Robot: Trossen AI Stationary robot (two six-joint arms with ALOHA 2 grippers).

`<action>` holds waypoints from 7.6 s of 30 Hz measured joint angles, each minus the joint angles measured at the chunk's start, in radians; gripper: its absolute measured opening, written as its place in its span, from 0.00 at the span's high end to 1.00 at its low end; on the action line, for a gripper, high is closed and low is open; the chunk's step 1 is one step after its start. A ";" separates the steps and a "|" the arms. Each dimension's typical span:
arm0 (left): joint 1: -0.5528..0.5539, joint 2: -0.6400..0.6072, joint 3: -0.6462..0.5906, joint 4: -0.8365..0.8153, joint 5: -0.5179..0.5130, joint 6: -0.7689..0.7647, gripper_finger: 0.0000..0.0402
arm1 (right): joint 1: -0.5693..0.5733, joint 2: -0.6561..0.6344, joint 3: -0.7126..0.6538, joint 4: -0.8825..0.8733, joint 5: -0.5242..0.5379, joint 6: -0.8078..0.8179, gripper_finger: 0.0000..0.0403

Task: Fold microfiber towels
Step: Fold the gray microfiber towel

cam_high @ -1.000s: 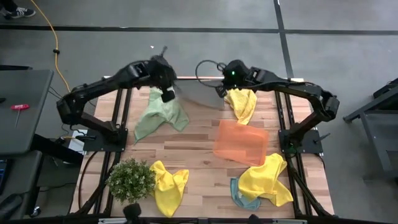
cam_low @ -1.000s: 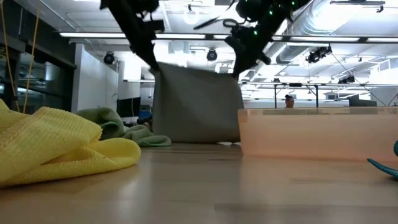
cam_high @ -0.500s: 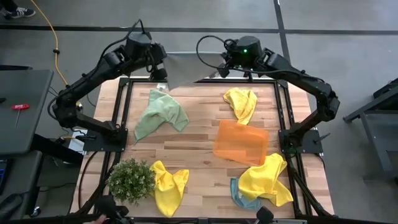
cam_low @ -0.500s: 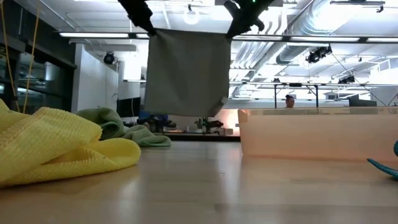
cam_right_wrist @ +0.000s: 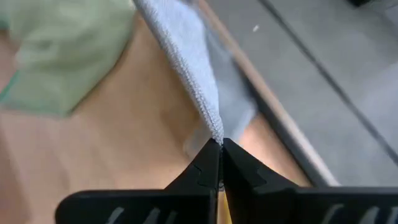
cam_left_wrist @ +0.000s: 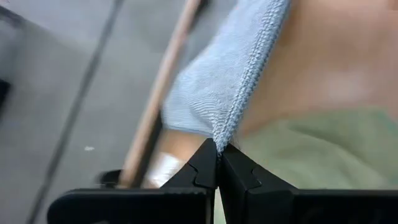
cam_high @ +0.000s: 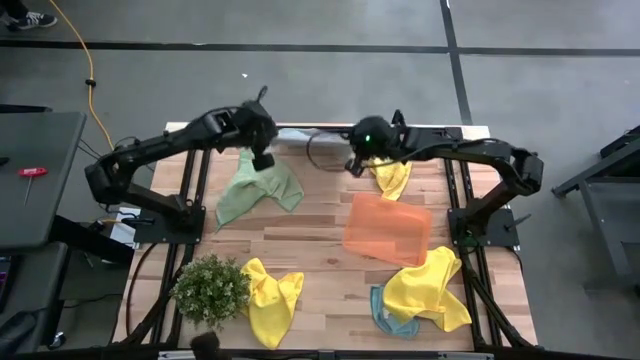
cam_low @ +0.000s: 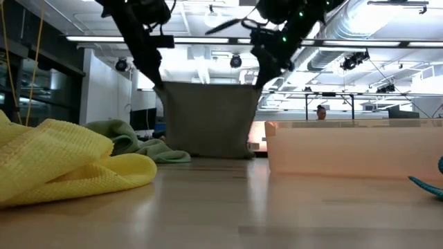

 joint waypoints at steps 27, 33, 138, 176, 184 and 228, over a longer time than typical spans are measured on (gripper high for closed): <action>-0.254 0.080 -0.032 -0.123 0.104 -0.291 1.00 | -0.055 0.001 -0.043 -0.094 -0.247 0.205 1.00; -0.114 0.160 -0.031 -0.107 0.241 -0.236 1.00 | -0.094 0.010 -0.043 -0.085 -0.229 0.225 1.00; 0.000 0.310 -0.028 0.212 0.081 -0.106 1.00 | -0.229 0.243 0.213 -0.292 -0.115 0.395 1.00; 0.083 0.271 -0.008 0.193 0.156 -0.040 0.61 | -0.328 0.249 0.213 -0.170 -0.258 0.282 0.55; 0.081 0.171 -0.007 0.015 0.204 -0.011 0.61 | -0.337 0.090 0.214 -0.274 -0.258 0.175 0.48; 0.121 0.113 -0.023 0.107 0.366 -0.329 1.00 | -0.304 0.004 -0.192 -0.272 -0.318 0.277 0.48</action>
